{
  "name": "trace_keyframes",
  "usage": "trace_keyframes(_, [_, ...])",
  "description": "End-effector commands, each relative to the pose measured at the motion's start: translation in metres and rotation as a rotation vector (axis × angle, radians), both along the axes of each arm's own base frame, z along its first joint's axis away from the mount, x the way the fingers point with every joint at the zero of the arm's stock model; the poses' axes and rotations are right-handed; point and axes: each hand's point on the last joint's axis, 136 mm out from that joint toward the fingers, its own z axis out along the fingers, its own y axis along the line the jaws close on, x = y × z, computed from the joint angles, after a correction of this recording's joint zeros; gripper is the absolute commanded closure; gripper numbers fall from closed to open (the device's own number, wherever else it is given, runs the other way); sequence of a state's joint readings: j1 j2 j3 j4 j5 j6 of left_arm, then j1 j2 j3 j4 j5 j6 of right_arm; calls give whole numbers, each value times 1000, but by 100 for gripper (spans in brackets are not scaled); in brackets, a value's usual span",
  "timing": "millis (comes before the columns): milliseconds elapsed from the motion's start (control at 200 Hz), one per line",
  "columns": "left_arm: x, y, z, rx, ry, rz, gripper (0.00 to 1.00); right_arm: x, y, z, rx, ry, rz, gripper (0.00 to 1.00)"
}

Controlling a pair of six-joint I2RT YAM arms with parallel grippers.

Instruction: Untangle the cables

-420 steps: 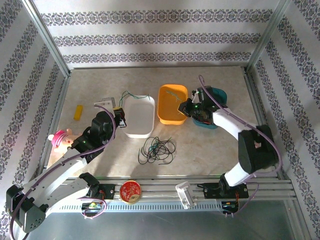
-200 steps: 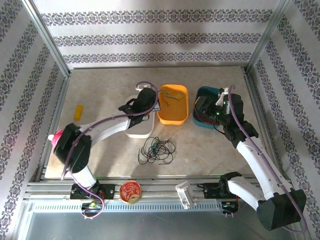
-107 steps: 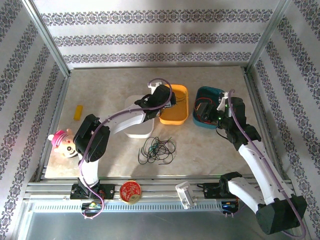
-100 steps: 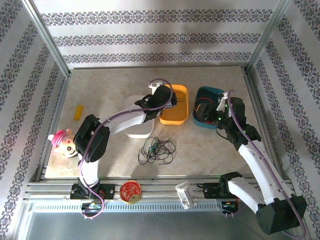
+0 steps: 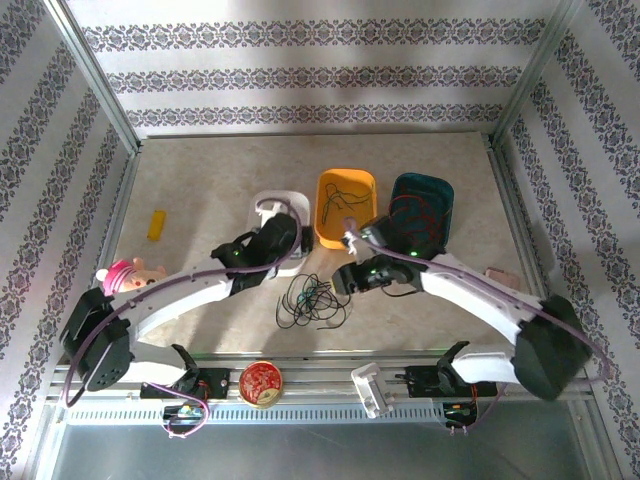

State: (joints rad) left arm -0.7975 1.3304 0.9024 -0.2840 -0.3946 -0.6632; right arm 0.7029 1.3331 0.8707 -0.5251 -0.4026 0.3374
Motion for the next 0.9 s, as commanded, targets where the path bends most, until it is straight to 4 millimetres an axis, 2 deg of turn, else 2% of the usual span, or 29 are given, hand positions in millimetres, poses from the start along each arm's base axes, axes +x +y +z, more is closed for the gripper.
trace_keyframes(0, [-44, 42, -43, 101, 141, 63, 20, -10, 23, 0, -41, -17, 175, 51])
trace_keyframes(80, [-61, 53, -58, 80, 169, 88, 22, -8, 31, -11, -100, -11, 215, 53])
trace_keyframes(185, [-74, 59, -65, 69, 173, 85, 26, 4, 36, -23, -135, -6, 216, 55])
trace_keyframes(310, [-83, 53, -72, 78, 169, 16, 26, 16, 49, -26, -124, -5, 228, 56])
trace_keyframes(465, [-92, 45, -91, 141, 193, -91, 26, 31, 60, -31, -109, 4, 218, 56])
trace_keyframes(575, [-93, 36, -91, 165, 189, -133, 26, 36, 65, -36, -112, 19, 221, 56])
trace_keyframes(695, [-91, 27, -87, 159, 167, -163, 25, 38, 61, -48, -154, 41, 210, 57])
trace_keyframes(894, [-90, 27, -76, 153, 118, -164, 25, 33, 58, -64, -180, 81, 219, 58])
